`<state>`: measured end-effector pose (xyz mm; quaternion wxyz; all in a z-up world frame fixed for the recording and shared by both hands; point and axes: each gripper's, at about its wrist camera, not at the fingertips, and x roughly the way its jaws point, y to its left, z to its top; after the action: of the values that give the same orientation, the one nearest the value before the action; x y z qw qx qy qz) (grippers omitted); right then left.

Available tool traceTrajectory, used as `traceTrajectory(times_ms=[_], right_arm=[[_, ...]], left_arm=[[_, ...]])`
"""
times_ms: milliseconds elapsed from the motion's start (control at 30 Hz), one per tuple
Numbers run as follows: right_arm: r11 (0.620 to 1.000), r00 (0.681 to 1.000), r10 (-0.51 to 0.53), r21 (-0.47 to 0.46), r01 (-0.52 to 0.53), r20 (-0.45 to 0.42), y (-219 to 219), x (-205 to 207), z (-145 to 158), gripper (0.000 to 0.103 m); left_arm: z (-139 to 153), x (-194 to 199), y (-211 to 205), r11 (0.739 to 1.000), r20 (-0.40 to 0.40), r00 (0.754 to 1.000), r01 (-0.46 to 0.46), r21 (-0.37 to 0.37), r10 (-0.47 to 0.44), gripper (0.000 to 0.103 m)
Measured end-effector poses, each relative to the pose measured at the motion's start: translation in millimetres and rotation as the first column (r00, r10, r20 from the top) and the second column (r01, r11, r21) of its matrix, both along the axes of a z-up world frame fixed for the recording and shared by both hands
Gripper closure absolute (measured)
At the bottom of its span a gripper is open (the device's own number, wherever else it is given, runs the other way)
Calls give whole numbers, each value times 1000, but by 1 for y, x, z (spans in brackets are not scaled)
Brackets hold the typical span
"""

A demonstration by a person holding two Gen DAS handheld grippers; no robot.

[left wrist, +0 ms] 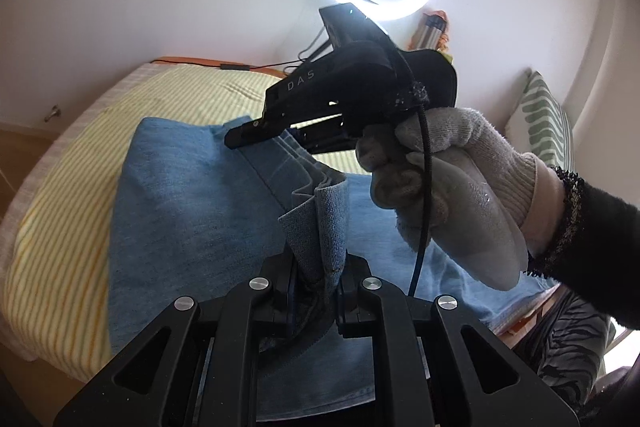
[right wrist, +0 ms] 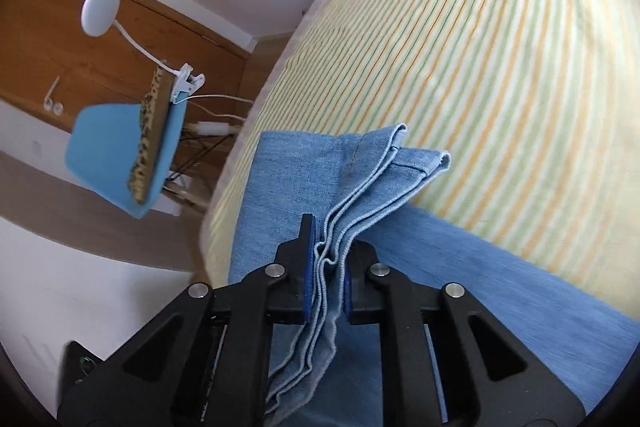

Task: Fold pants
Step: 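Lift the hem with both tools and fold it over toward the waistband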

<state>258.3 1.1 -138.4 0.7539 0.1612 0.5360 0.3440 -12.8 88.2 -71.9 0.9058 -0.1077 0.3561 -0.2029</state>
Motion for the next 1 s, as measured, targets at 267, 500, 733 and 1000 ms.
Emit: traceTrajectory(times_ms=[267, 500, 733, 1000], right_arm=[[991, 982, -67, -103, 86, 175, -57, -34, 48, 93], [971, 961, -140, -156, 180, 238, -122, -63, 69, 93], [947, 940, -215, -181, 267, 264, -191, -91, 78, 94], [912, 913, -288, -206, 354, 290, -253, -117, 85, 94]], left_arm=[[15, -1, -50, 993, 21, 993, 113, -19, -112, 91], [24, -6, -112, 970, 37, 970, 241, -42, -240, 91], [29, -6, -161, 939, 48, 940, 340, -61, -337, 91], [30, -6, -218, 892, 53, 895, 445, -73, -442, 91]])
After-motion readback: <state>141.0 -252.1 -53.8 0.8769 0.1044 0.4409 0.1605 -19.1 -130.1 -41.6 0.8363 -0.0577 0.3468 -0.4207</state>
